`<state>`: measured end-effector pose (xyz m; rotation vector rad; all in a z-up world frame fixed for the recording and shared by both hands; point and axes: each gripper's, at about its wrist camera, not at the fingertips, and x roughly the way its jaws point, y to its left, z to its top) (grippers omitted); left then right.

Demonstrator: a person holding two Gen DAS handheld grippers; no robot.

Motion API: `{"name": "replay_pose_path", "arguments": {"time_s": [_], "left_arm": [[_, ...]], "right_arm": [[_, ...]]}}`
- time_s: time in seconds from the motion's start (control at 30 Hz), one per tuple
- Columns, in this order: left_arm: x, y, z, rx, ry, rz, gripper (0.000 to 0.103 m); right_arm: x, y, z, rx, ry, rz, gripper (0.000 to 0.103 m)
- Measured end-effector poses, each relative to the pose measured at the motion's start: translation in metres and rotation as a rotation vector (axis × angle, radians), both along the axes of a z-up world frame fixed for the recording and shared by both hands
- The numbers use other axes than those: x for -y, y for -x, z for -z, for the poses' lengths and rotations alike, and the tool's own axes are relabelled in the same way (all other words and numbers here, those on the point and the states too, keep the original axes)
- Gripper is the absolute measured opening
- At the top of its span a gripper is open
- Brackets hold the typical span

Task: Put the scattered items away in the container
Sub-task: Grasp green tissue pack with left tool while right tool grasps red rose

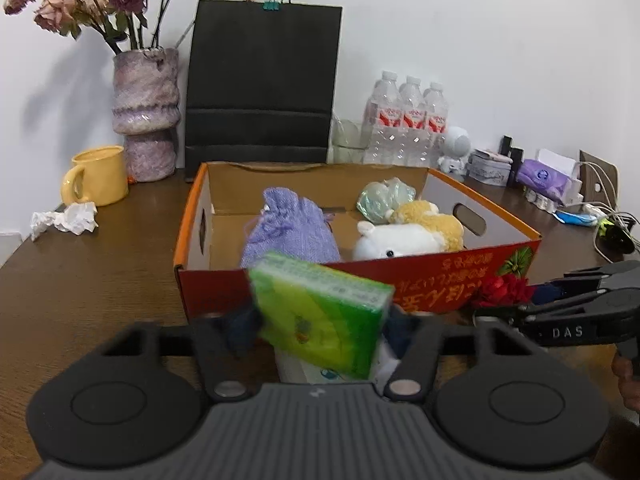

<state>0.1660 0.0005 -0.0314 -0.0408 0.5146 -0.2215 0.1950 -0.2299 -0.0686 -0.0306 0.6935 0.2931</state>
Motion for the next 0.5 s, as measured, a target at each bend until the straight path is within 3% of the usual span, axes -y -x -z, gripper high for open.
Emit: {"name": "replay_pose_path", "arguments": {"time_s": [0.27, 0.4, 0.5], "left_arm": [[-0.008, 0.011, -0.009, 0.015, 0.050, -0.003, 0.058], [-0.015, 0.017, -0.036, 0.088, 0.074, 0.008, 0.058], [-0.025, 0.004, -0.063, 0.124, 0.135, 0.018, 0.058]], "right_arm": [[0.012, 0.015, -0.009, 0.042, -0.058, 0.012, 0.039], [0.018, 0.024, -0.032, 0.093, -0.110, -0.020, 0.039], [0.019, 0.018, -0.058, 0.164, -0.140, -0.050, 0.039]]}}
